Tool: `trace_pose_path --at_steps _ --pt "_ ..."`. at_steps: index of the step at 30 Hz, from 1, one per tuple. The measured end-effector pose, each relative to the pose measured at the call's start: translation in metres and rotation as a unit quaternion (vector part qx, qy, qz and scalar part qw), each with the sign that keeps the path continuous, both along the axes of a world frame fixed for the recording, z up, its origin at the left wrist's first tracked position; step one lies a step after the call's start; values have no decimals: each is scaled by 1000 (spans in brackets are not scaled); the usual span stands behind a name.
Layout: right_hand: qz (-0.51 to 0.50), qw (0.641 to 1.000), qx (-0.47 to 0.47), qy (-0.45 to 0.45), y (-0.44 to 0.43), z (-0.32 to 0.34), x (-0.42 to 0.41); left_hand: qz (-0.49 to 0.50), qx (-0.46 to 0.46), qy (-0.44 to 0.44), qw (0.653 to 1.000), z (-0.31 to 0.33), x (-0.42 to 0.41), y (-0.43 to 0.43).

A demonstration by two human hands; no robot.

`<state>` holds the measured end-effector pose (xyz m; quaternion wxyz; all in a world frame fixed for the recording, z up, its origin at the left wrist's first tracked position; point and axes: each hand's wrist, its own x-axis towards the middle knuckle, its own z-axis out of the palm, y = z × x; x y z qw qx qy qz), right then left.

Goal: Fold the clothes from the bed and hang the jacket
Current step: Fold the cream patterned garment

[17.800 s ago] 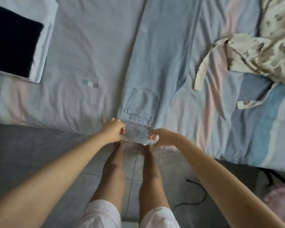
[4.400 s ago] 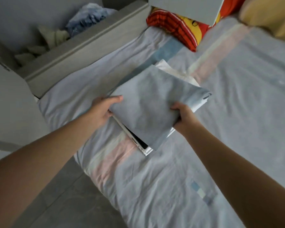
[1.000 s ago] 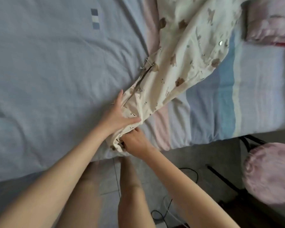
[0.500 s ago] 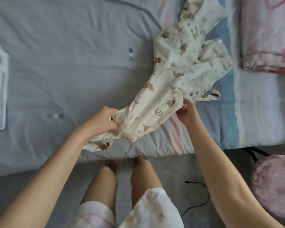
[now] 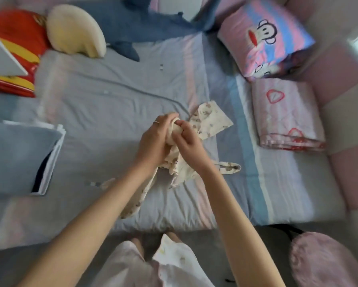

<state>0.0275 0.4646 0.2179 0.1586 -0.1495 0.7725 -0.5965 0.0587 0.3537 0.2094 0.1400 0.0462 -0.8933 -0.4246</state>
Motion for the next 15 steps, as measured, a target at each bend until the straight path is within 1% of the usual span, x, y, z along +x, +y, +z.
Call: trace_pose_path --at_steps 2,4,6,7,9,11,13,15 --pt "-12 998 -59 4 14 36 -10 34 -15 36 999 45 -15 -7" --pt "7 994 -76 73 19 72 -15 54 -13 82 995 94 -31 -13" --pt "-2 987 -41 158 6 95 -20 54 -33 117 991 133 -46 -17" --pt "-31 980 -24 195 -3 114 -22 50 -50 142 987 154 -51 -20" --pt "-121 962 4 244 -17 141 -24 44 -77 171 981 182 -56 -22" --pt "-150 945 10 290 -24 170 -23 55 -90 202 974 213 -56 -28" --pt "-165 924 82 336 -28 185 -22 60 -80 220 970 232 -57 -34" --pt "-184 891 184 373 -27 194 -22 65 -88 238 965 250 -52 -42"
